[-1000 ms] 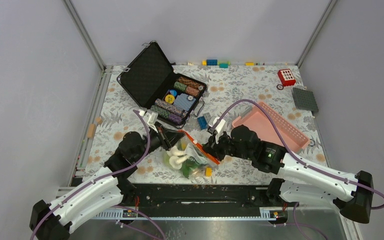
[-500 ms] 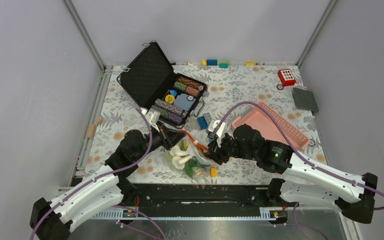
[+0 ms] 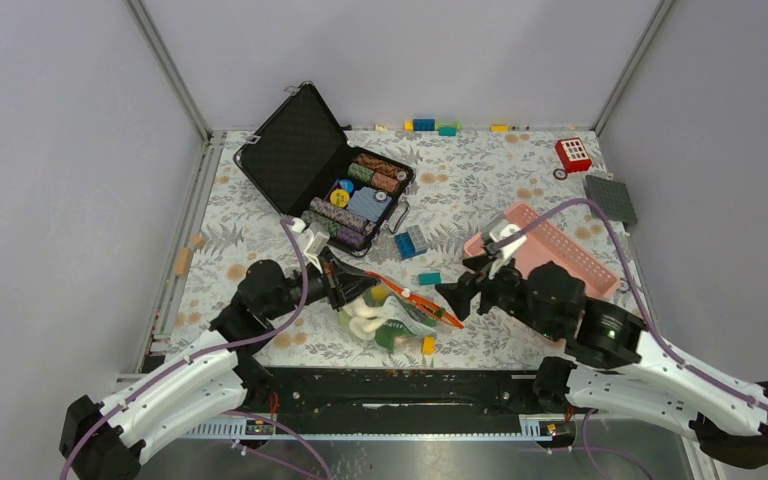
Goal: Place the food in the zip-top bag and seal the zipper
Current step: Adjust the zipper food storage bag at the center of the board.
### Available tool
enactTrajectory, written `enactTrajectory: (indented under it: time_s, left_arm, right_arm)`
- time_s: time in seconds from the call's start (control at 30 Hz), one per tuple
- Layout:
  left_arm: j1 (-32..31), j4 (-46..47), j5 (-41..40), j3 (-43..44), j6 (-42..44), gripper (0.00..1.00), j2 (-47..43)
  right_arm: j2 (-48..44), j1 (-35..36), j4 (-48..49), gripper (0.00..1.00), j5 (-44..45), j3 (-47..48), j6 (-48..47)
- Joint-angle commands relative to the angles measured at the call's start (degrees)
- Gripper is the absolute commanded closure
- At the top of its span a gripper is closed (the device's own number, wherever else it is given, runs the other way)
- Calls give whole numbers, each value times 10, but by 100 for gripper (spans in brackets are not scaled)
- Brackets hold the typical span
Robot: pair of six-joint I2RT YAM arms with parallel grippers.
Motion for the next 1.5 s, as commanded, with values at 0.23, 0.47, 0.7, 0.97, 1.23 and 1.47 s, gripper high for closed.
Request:
enactTrajectory:
  time_s: [0.23, 0.47, 0.7, 0.97, 1.23, 1.47]
  left_arm:
    - [1, 47, 17, 14, 34, 100, -21]
    - [1, 42, 36, 23, 39, 100, -12]
    - [1, 42, 39, 23, 41, 100, -14]
    - [1, 42, 27, 23, 41, 100, -10]
    - [2, 24, 4, 27, 57, 100, -25]
    - [1, -11, -33, 45, 81, 100, -46]
  right_arm:
    - [-81, 3, -161, 22, 51, -20, 108]
    - [-33, 3, -146, 24, -29, -33, 102]
    - [2, 3, -119, 25, -77, -37, 88]
    - [38, 3, -90, 31, -106, -47, 84]
    - [29, 3, -129, 93, -3, -18, 89]
    - [46, 2, -92, 100, 30, 61, 16]
